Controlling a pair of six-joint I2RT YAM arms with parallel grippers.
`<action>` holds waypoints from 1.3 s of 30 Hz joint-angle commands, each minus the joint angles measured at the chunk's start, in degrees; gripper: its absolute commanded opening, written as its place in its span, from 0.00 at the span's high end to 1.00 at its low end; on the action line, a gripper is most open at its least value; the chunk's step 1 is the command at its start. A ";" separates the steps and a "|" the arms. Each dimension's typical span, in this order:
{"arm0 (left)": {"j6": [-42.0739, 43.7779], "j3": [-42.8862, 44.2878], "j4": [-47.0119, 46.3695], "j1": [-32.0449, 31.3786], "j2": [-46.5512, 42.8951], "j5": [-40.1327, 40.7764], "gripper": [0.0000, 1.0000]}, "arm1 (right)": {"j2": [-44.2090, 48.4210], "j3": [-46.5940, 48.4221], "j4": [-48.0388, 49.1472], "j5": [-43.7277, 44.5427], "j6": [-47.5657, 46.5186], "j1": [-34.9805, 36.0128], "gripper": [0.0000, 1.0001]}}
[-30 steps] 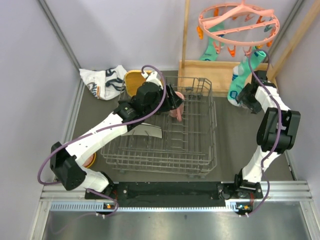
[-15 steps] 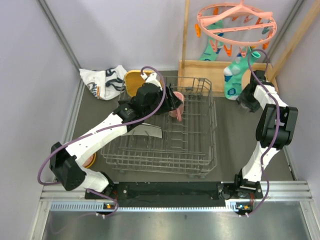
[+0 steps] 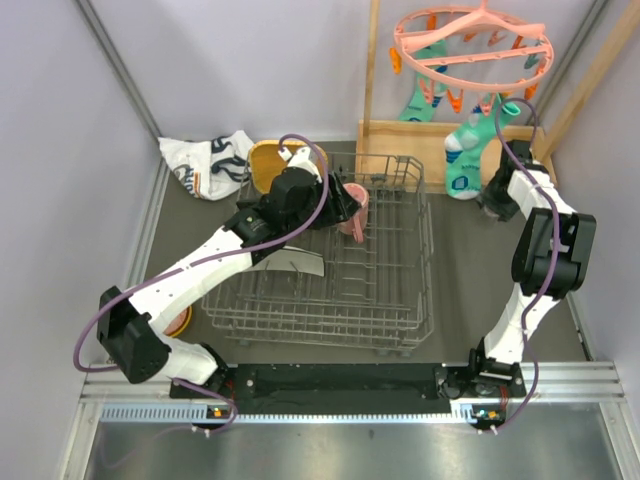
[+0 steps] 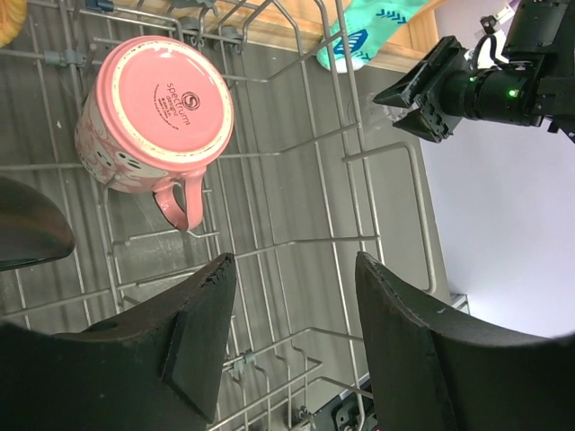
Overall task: Load the mixed dishes into the dish rack
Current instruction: Grab a cup with the right arm
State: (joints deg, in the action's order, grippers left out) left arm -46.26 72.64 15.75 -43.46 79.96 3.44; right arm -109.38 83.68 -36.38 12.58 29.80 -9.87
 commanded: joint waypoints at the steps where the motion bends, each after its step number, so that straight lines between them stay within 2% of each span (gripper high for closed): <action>1: 1.08 0.92 -0.37 0.40 -3.06 0.34 0.39 | 2.41 -2.29 1.40 -3.52 1.22 0.20 0.99; 15: 0.56 1.45 -0.10 0.57 -4.46 0.51 0.39 | 21.12 -15.55 0.70 -12.40 3.16 0.29 1.00; 26: -0.94 -0.57 -2.21 0.57 -5.17 -0.54 0.39 | 36.86 -23.12 -4.13 -17.15 1.93 0.29 1.00; 31: -0.50 -0.48 -2.21 0.57 -5.52 -0.11 0.39 | 45.55 -20.84 -9.13 -17.15 -0.18 0.38 1.00; 39: -0.06 0.92 -1.51 0.57 -4.38 -0.72 0.39 | 51.90 -6.71 -17.05 -17.68 -3.08 1.43 1.00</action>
State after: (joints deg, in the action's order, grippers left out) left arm -46.76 72.49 16.62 -43.13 76.97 3.44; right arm -60.47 67.79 -50.33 -4.14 29.23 -9.76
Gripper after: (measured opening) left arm 0.613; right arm 0.509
